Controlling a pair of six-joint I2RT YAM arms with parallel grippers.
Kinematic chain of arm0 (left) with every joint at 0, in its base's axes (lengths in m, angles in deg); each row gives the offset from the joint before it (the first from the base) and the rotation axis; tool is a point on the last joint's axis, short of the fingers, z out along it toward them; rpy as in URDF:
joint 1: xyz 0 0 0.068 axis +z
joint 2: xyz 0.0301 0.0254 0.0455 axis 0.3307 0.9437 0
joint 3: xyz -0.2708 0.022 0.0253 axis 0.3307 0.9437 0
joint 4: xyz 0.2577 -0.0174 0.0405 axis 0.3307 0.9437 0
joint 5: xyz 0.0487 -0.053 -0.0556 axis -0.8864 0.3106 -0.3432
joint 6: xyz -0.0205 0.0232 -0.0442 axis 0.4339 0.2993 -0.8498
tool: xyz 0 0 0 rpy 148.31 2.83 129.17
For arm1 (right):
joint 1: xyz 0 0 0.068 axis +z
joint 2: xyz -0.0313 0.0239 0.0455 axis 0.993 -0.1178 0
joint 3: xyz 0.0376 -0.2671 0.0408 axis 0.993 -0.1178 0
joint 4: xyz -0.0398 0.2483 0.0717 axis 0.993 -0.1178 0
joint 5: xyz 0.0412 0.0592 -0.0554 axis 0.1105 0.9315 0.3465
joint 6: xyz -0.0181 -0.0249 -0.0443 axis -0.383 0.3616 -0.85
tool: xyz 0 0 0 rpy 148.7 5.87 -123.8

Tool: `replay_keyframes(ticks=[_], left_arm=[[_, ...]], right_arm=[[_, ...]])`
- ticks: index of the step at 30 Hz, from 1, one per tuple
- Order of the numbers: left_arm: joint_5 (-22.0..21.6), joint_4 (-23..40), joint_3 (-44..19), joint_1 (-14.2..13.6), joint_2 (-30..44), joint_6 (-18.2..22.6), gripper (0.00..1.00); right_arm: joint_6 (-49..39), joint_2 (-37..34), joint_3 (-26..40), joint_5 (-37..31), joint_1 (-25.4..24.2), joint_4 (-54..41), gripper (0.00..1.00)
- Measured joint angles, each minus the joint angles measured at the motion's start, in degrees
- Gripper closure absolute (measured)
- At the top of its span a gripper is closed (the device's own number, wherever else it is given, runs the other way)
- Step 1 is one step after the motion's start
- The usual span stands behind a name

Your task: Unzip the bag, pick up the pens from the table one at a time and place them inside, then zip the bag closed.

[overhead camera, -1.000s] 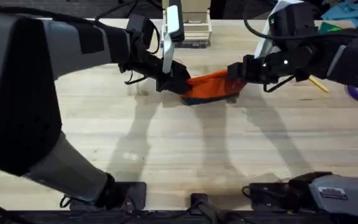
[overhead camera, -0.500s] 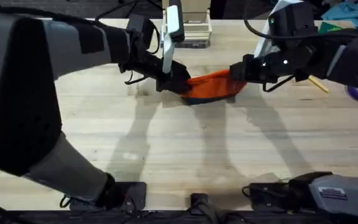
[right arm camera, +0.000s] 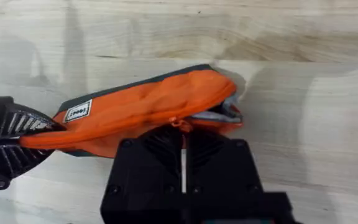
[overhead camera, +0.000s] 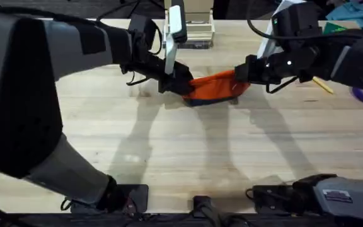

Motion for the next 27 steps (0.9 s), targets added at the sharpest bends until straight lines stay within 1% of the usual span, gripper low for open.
replay_keyframes(ticks=[7, 17, 27], left_arm=[[0.0, 0.0, 0.0, 0.0, 0.0, 0.0, 0.957], [0.0, 0.0, 0.0, 0.0, 0.0, 0.0, 0.957], [0.0, 0.1, 0.0, 0.0, 0.0, 0.0, 0.957]], right_arm=[[0.0, 0.6, 0.0, 0.1, 0.0, -0.1, 0.967], [0.0, 7.5, 0.0, 0.5, 0.0, -0.5, 0.967], [0.0, 7.9, 0.0, 0.1, 2.5, -0.3, 0.967]])
